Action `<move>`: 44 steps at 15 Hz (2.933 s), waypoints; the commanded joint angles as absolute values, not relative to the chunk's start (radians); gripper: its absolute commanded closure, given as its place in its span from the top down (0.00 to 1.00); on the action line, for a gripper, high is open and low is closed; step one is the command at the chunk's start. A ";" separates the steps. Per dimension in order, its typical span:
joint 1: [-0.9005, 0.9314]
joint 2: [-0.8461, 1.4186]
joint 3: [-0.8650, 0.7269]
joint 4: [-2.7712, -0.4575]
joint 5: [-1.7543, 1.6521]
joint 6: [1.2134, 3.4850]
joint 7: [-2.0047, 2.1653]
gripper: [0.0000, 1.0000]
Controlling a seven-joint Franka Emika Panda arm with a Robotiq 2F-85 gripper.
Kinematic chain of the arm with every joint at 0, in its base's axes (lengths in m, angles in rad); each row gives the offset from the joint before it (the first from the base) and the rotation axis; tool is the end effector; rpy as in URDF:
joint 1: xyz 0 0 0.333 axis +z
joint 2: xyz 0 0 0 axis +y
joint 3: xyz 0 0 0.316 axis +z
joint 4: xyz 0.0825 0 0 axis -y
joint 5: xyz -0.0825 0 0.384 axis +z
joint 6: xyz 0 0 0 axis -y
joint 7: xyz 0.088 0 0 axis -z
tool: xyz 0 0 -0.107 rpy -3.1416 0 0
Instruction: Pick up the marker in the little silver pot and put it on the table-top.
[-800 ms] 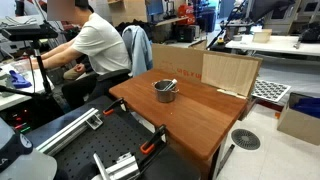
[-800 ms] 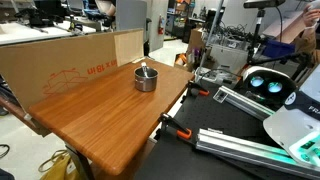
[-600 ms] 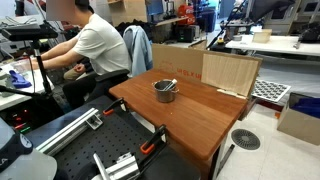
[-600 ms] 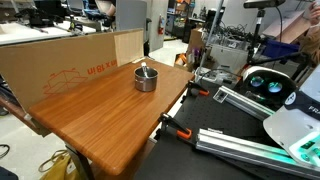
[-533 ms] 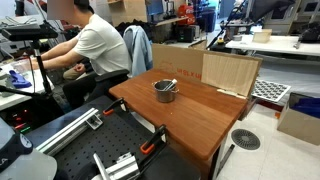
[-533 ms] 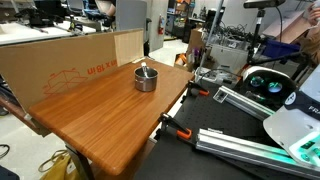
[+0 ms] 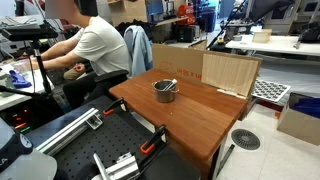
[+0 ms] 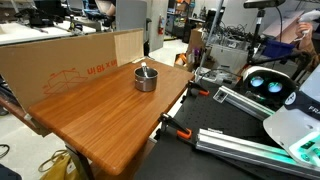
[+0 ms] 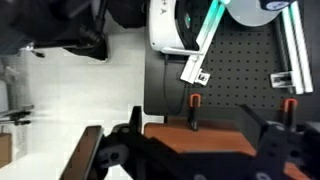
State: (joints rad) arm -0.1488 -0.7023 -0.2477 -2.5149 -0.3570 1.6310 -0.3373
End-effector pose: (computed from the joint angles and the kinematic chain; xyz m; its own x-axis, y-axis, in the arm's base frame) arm 0.2840 -0.1648 0.4882 0.9683 0.0538 -0.2438 0.0830 -0.9904 0.1109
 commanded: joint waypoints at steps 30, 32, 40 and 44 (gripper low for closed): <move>0.022 0.188 -0.027 -2.470 0.043 2.795 0.247 1.00; 0.037 0.217 -0.042 -2.456 0.011 2.805 0.289 1.00; 0.102 0.305 -0.118 -2.377 -0.105 2.802 0.430 0.98; 0.139 0.335 -0.154 -2.351 -0.140 2.797 0.472 0.62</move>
State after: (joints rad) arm 0.0957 0.3061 -0.1117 -2.3760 -0.0991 2.7892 0.4240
